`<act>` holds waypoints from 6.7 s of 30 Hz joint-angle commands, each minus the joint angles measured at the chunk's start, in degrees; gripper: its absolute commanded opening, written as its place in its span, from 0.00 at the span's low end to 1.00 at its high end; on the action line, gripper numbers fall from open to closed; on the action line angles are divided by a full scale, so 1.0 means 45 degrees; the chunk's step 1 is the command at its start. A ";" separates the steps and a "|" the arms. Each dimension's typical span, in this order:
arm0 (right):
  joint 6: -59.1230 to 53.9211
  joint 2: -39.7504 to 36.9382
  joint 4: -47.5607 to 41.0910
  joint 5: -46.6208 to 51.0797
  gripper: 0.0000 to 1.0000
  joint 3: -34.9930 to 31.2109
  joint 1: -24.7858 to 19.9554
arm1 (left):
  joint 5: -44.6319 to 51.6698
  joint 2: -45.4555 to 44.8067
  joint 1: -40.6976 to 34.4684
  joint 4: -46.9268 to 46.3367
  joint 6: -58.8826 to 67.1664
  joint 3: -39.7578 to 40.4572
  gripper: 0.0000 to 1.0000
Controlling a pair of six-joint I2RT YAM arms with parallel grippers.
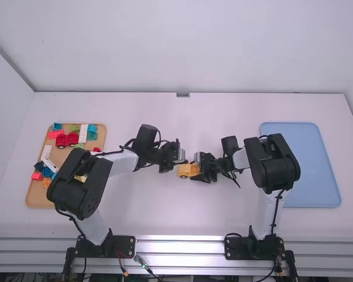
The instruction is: Assemble lego blocks to make yellow taxi
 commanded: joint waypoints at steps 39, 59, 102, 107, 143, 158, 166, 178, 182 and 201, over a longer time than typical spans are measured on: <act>0.0063 0.0112 -0.0107 0.0185 0.62 0.0083 -0.0024 | -0.3070 0.1909 -0.0039 -0.1617 -0.0466 -0.0146 0.02; 0.0194 0.0112 -0.0063 0.0223 0.66 0.0107 -0.0024 | 0.0889 0.0170 0.1025 -0.1146 -0.0670 0.0831 0.02; 0.3075 -0.5348 -0.6615 0.7329 0.99 0.3793 -0.1205 | -1.1220 -0.4741 0.6042 -0.6008 -1.1997 0.1321 0.99; 0.4129 -0.5338 -0.5450 0.7329 0.99 0.3793 -0.1171 | -1.5344 -0.4741 0.6343 -0.8238 -1.4727 0.1321 0.99; 0.4163 -0.5338 -0.3706 0.7611 0.99 0.3798 -0.0967 | -1.2536 -0.0971 1.0428 -1.1725 -1.2701 0.1010 0.52; 0.4323 -0.5343 -0.3755 0.7616 0.99 0.3798 -0.0811 | -1.3381 -0.0952 1.0321 -0.9899 -1.2745 0.0121 0.23; 0.4930 -0.5343 -0.3585 0.7140 0.99 0.3798 -0.0675 | -1.3381 -0.1744 1.0278 -1.0448 -1.2609 0.0845 0.02; 1.0768 -0.4954 -0.0044 0.4517 0.99 0.3793 -0.0389 | -1.1069 -0.7388 0.6198 -0.7533 -1.1186 -0.0121 0.02; 1.3362 -0.3881 0.2574 0.2890 0.99 0.3793 -0.0355 | -1.0530 -0.7718 0.3968 -0.5095 -1.0598 -0.0476 0.02; 1.9492 -0.1098 0.9520 0.1962 1.00 0.3793 0.0879 | -0.7077 -0.1117 0.0801 0.7145 -1.0758 -0.0991 0.02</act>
